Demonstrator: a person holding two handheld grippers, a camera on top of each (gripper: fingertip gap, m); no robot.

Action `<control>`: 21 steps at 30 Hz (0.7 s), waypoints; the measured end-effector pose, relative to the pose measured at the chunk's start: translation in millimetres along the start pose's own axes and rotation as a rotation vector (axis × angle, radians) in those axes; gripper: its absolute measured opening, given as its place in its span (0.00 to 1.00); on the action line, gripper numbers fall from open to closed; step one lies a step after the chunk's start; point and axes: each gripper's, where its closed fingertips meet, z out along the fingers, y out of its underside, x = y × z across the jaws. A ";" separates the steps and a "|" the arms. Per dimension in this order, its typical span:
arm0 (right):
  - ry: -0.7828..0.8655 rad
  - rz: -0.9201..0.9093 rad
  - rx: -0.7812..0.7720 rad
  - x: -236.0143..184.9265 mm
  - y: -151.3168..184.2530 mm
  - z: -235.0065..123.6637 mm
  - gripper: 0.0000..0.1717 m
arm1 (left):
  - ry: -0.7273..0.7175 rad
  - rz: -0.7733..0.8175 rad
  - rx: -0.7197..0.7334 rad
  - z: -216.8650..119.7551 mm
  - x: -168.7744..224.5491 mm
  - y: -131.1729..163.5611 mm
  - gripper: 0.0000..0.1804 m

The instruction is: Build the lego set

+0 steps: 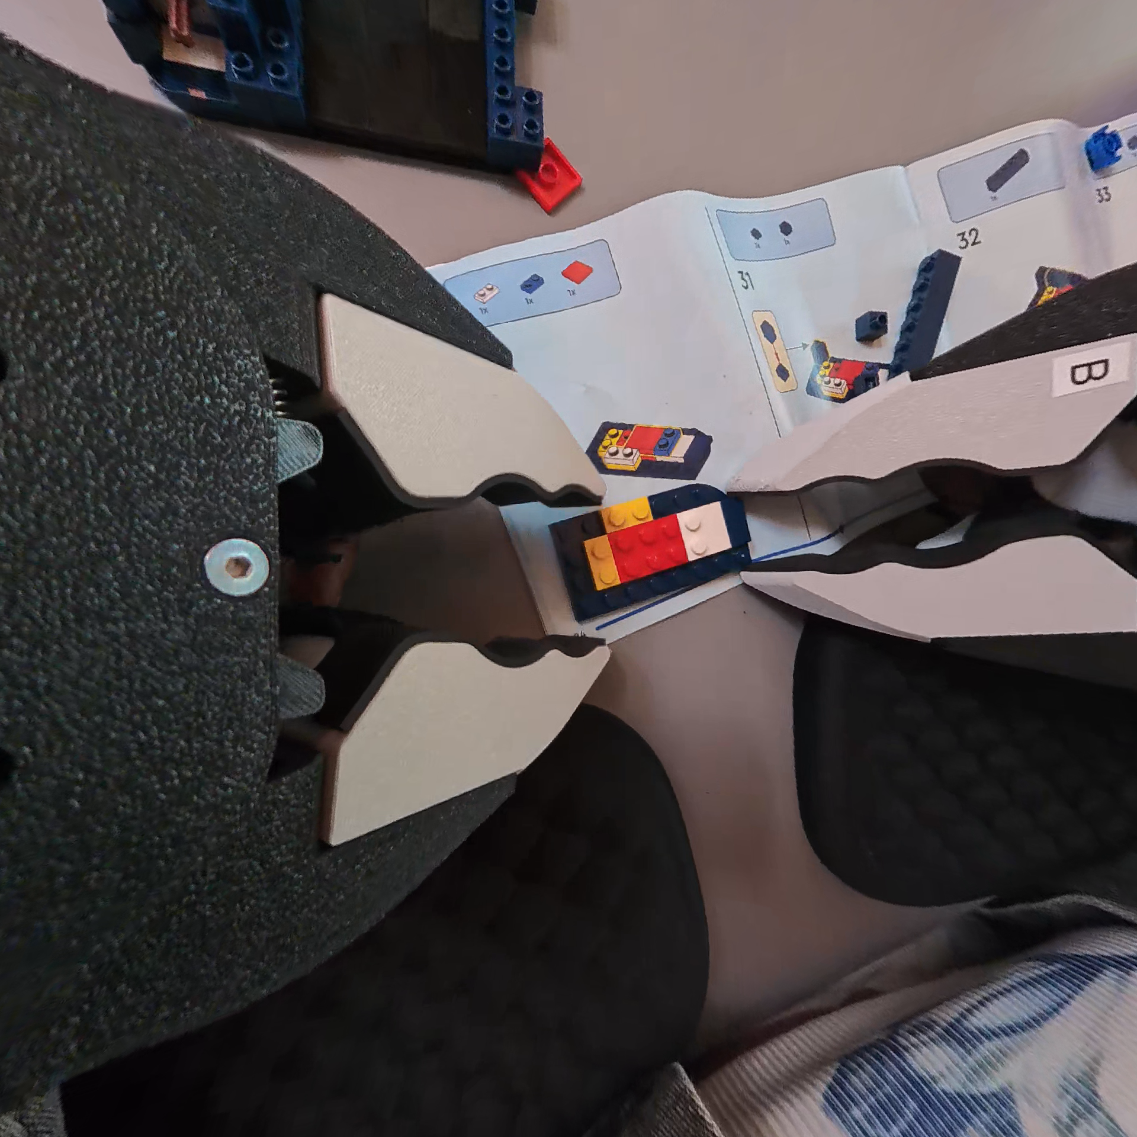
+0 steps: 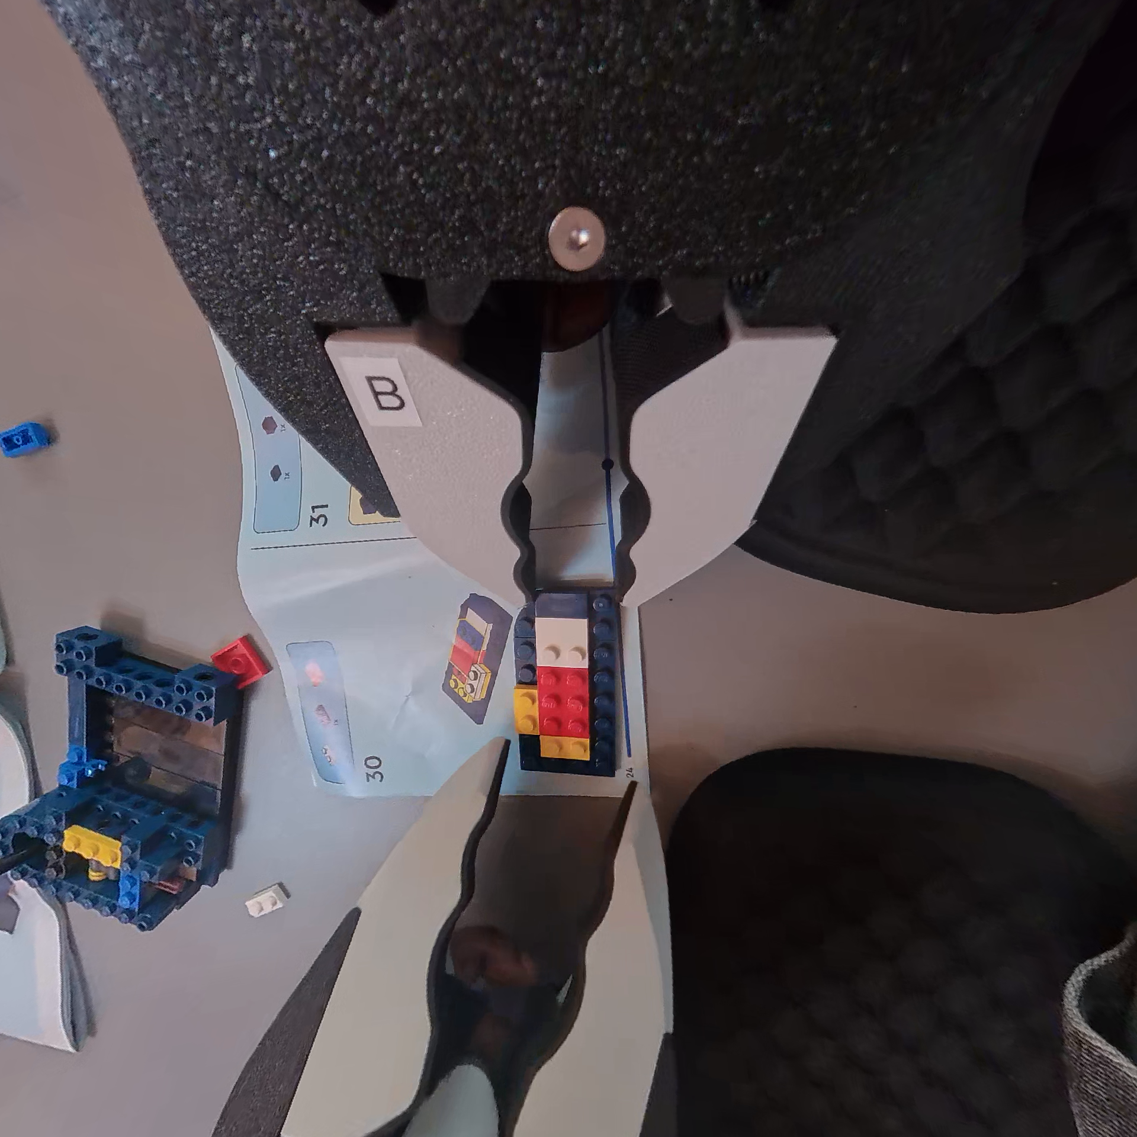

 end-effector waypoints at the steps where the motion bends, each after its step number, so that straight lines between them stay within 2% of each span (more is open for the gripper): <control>1: 0.004 0.002 -0.001 0.3 0.0 0.1 0.14 | -0.006 0.004 -0.014 2.1 -0.8 1.7 0.23; 21: -0.001 0.022 0.016 0.0 0.4 0.9 0.14 | -0.006 -0.007 -0.015 6.8 -1.6 3.5 0.19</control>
